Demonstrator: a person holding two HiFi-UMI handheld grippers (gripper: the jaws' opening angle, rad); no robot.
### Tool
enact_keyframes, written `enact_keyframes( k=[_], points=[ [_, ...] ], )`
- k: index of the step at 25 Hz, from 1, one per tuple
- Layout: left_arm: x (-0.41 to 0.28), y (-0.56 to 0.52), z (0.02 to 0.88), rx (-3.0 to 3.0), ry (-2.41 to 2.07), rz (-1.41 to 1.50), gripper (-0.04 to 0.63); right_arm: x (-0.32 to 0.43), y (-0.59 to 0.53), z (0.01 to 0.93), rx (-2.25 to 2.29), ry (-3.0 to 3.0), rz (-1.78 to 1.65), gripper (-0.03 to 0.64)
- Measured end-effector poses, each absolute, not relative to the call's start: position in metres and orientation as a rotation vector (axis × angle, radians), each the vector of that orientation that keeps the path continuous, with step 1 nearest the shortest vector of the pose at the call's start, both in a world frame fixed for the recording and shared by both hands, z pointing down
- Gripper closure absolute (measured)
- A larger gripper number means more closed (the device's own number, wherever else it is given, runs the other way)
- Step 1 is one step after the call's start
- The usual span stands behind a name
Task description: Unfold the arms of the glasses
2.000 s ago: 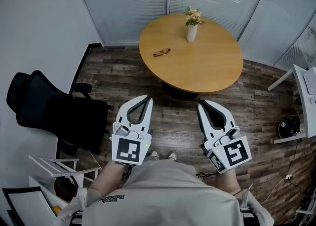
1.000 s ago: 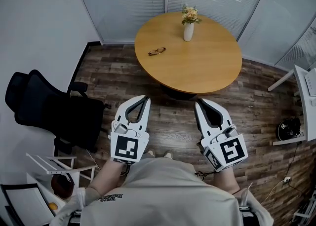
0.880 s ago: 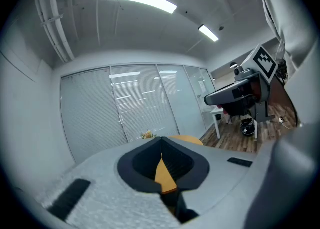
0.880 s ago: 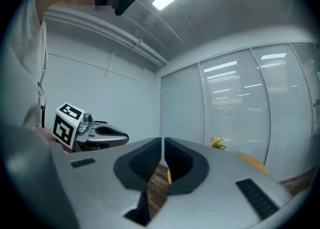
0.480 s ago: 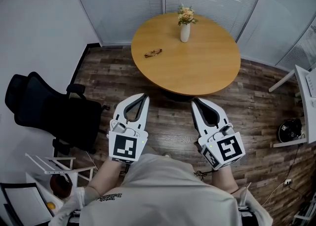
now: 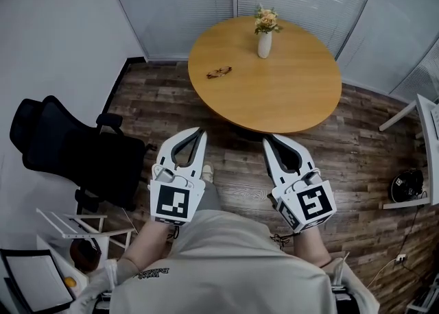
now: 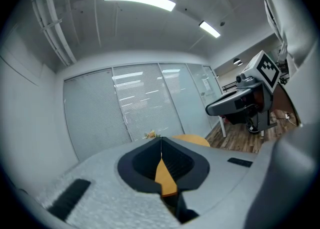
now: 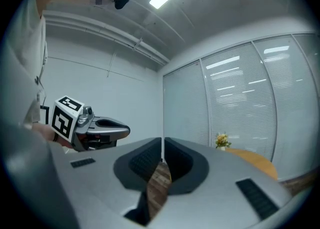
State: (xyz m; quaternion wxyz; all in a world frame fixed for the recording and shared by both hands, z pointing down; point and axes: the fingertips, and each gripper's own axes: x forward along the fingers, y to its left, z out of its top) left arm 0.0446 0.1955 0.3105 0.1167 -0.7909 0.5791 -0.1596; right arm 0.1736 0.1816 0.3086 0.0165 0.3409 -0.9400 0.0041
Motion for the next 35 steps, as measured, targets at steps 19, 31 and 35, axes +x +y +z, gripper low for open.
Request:
enact_keyframes(
  k=[19, 31, 35],
  points=[
    [-0.013, 0.097, 0.335, -2.396, 1.658, -0.475, 0.572, 0.108, 0.088, 0.329, 1.062, -2.85, 0.037, 0.577],
    [-0.075, 0.009, 0.335, -2.427, 1.636, -0.49, 0.571, 0.05, 0.004, 0.324, 1.086, -2.825, 0.086, 0.577],
    [-0.098, -0.023, 0.334, -2.458, 1.629, -0.484, 0.571, 0.027, -0.027, 0.325, 1.104, -2.79, 0.095, 0.577]
  ],
)
